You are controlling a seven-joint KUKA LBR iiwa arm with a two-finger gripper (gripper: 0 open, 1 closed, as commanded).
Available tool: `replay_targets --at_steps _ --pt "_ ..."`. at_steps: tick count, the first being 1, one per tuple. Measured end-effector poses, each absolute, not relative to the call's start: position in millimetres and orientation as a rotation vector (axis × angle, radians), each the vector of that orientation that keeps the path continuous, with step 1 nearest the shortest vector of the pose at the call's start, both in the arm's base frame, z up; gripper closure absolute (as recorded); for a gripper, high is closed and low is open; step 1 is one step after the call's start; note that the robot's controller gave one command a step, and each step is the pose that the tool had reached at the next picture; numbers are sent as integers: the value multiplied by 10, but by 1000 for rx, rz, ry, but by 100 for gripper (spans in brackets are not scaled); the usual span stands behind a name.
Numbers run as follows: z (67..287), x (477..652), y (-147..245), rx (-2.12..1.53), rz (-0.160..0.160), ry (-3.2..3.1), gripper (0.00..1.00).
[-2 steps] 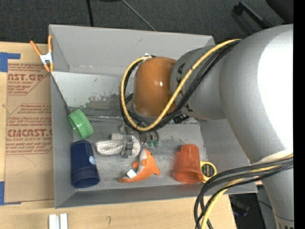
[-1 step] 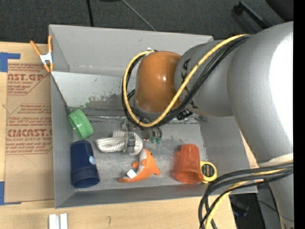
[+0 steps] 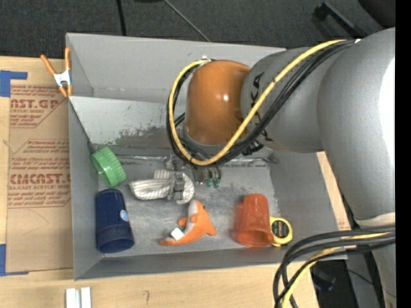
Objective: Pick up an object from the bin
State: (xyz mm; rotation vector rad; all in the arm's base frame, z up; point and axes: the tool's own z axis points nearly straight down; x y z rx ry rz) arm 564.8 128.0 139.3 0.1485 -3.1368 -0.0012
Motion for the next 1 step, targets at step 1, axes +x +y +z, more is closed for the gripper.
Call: replay_targets --at_steps 1 --pt "1555 5656 1282 149 -2 -3142 100"
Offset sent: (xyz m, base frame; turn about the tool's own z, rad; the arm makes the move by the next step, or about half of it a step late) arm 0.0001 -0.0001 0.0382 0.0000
